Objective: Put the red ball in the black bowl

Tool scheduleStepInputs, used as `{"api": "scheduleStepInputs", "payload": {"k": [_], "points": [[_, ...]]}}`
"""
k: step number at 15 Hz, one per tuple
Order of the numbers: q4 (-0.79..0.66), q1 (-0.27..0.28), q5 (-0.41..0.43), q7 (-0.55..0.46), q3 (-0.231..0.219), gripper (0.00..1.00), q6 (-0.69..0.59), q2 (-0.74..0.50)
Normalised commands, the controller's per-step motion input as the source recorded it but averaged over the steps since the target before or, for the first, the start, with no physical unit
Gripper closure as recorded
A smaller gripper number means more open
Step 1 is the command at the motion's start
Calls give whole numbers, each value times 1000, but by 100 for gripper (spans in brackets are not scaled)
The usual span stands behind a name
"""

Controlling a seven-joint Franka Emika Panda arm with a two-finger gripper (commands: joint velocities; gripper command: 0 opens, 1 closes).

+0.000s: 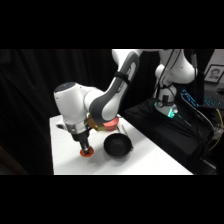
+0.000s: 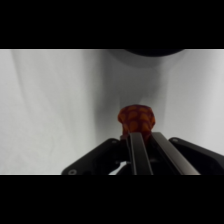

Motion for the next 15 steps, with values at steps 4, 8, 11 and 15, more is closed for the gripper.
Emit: {"api": "scheduleStepInputs", "payload": {"k": [4,8,11,15], "points": [[-477,29,-25,48,-27,96,-67,-529],[-591,28,-30,33,-4,96,39,-538],[-546,7,-23,21,1,96,75,-480],[-495,-2,-3,5,20,96,117,-406]]}}
